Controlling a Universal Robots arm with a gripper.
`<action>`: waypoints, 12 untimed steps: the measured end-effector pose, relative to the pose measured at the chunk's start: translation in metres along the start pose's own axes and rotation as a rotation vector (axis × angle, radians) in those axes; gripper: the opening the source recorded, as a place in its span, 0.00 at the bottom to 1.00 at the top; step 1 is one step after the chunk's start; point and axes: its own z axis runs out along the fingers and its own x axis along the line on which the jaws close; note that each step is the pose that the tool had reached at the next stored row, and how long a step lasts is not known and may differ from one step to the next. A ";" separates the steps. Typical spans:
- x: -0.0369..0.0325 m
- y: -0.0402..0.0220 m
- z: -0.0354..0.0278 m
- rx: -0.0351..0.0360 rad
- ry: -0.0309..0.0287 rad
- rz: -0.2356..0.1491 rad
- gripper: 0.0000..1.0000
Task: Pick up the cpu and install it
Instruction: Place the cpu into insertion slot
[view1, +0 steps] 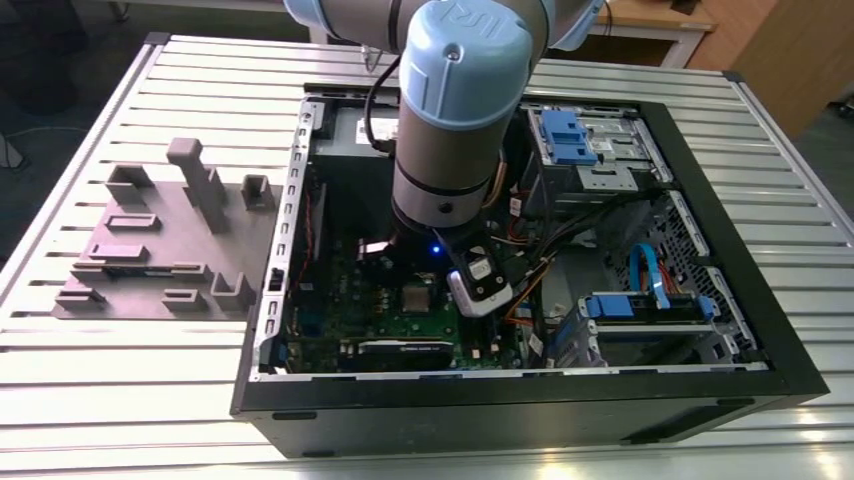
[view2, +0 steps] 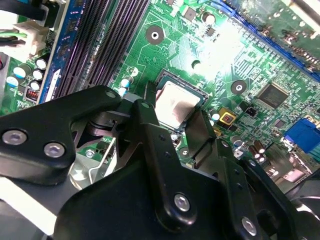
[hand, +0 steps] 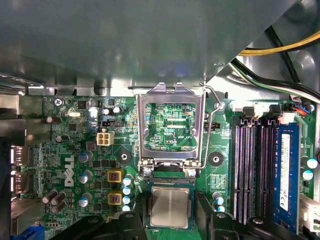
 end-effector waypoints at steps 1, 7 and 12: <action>0.0000 0.0000 0.0000 0.0000 0.0000 0.000 0.51; 0.0000 0.0000 0.0000 0.0000 0.0000 0.000 0.52; 0.0002 0.0000 -0.0055 0.0000 0.0023 0.000 0.58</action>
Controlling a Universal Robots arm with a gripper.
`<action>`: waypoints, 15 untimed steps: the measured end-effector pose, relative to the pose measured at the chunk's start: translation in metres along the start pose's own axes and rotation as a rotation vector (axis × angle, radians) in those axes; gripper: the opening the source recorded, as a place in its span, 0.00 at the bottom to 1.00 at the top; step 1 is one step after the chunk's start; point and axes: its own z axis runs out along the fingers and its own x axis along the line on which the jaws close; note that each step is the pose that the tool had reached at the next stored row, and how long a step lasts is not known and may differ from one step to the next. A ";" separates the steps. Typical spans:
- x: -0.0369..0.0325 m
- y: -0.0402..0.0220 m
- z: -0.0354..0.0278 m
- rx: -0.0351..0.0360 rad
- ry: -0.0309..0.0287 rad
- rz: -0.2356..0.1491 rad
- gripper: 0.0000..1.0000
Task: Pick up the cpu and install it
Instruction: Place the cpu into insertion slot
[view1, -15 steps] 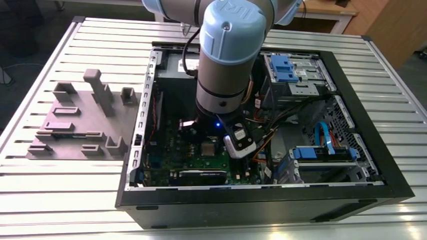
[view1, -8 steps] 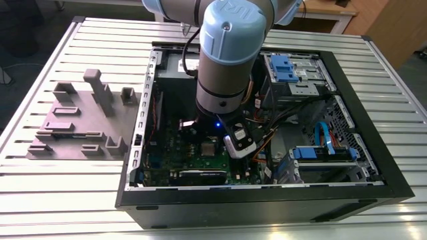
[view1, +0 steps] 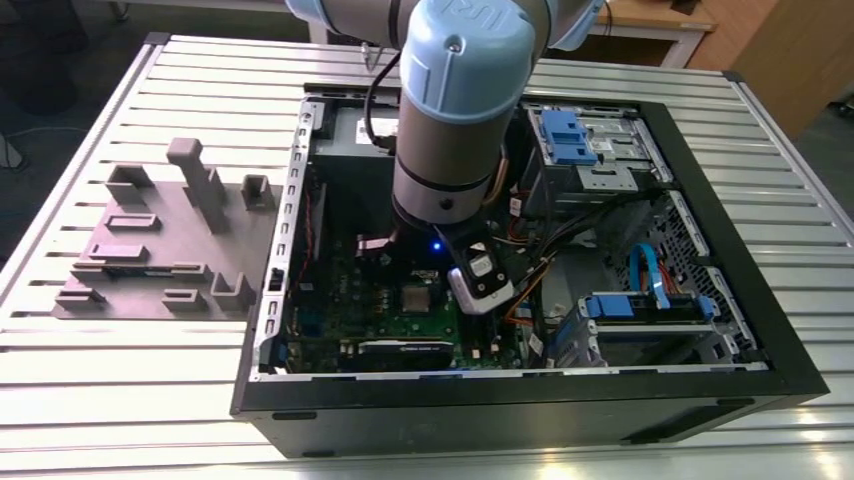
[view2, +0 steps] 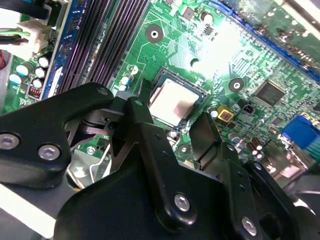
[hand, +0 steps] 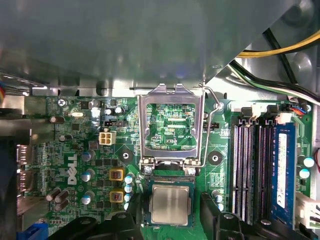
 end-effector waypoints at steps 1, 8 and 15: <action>0.0000 0.0000 -0.0014 0.0000 0.0004 0.000 0.58; 0.0003 0.0000 -0.0105 -0.0001 0.0047 0.000 0.32; 0.0003 0.0000 -0.0112 -0.0001 0.0054 0.000 0.10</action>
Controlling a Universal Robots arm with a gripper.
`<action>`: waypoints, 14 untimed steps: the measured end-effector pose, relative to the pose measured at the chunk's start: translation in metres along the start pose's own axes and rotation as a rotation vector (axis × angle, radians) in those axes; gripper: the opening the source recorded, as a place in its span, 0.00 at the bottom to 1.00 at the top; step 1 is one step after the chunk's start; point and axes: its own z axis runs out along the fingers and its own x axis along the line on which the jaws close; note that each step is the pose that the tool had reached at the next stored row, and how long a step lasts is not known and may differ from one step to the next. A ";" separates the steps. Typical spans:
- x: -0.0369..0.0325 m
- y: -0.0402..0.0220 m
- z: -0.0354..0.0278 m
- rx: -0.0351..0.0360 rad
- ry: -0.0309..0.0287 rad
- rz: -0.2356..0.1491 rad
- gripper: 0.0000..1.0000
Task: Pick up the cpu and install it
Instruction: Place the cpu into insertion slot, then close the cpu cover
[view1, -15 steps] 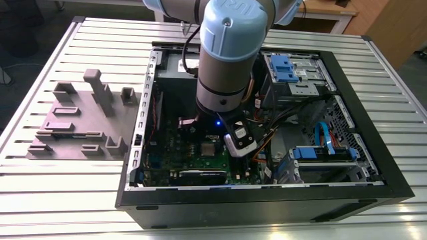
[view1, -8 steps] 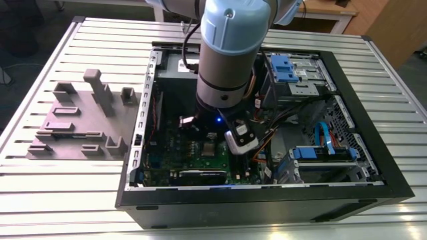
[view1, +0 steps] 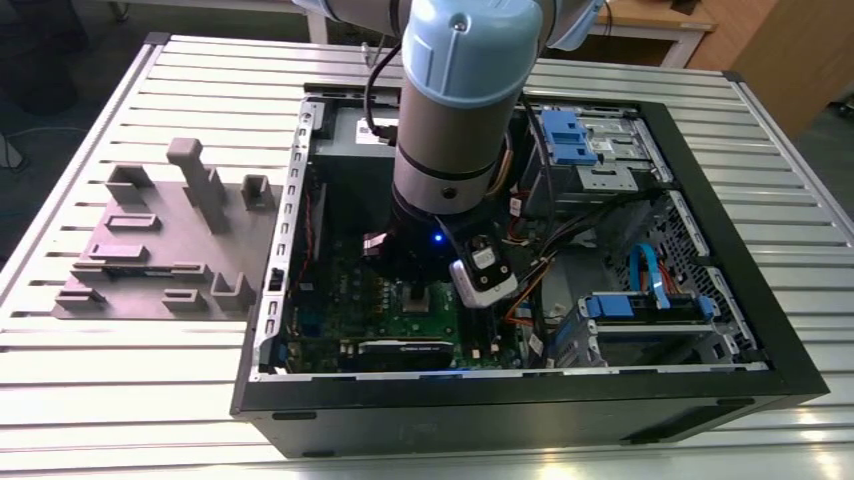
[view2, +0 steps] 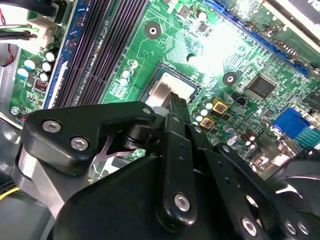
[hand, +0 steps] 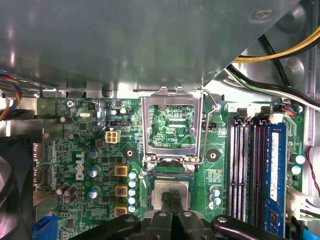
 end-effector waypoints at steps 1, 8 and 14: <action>0.0000 0.0000 0.0000 0.0000 0.0001 0.000 0.10; 0.0000 0.0000 0.0000 0.0000 0.0021 0.000 0.10; 0.0000 0.0000 0.0000 0.0000 0.0022 0.000 0.10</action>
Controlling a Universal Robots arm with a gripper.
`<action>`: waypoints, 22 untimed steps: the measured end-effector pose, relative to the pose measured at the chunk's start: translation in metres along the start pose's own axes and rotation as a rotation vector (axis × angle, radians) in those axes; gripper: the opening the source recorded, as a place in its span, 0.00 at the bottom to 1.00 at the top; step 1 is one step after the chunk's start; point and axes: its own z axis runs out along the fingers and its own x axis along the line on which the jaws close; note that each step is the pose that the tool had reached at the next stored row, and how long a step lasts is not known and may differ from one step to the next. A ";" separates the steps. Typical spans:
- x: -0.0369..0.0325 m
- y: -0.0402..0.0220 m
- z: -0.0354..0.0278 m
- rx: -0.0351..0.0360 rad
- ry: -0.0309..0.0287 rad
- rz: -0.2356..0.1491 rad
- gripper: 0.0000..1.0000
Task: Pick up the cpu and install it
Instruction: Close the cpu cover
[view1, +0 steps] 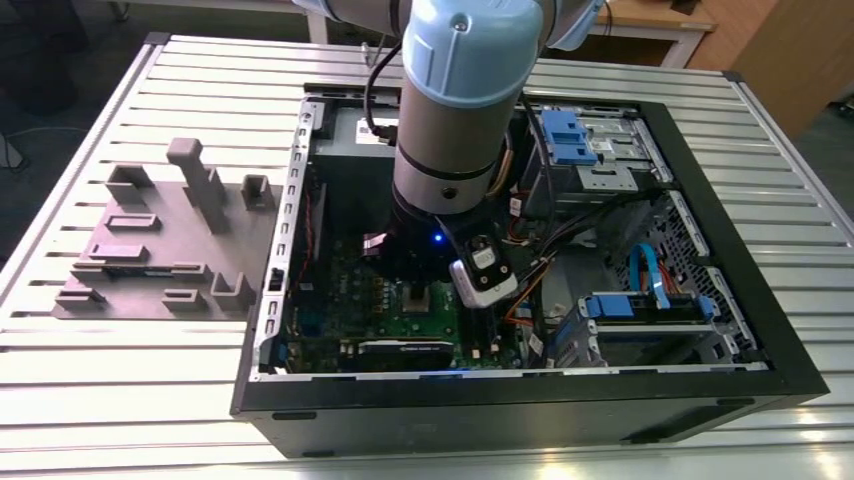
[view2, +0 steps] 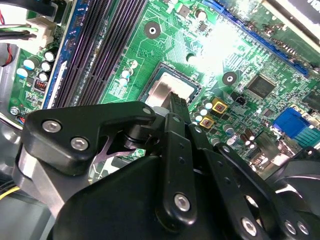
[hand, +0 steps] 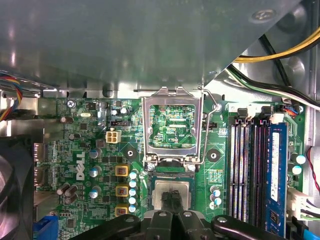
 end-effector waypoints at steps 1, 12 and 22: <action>0.0000 0.0000 0.0000 0.0000 0.0000 0.000 0.10; 0.0011 0.0007 -0.0279 0.0002 -0.0015 0.000 0.10; 0.0021 0.0008 -0.0284 0.0006 -0.0382 -0.096 0.10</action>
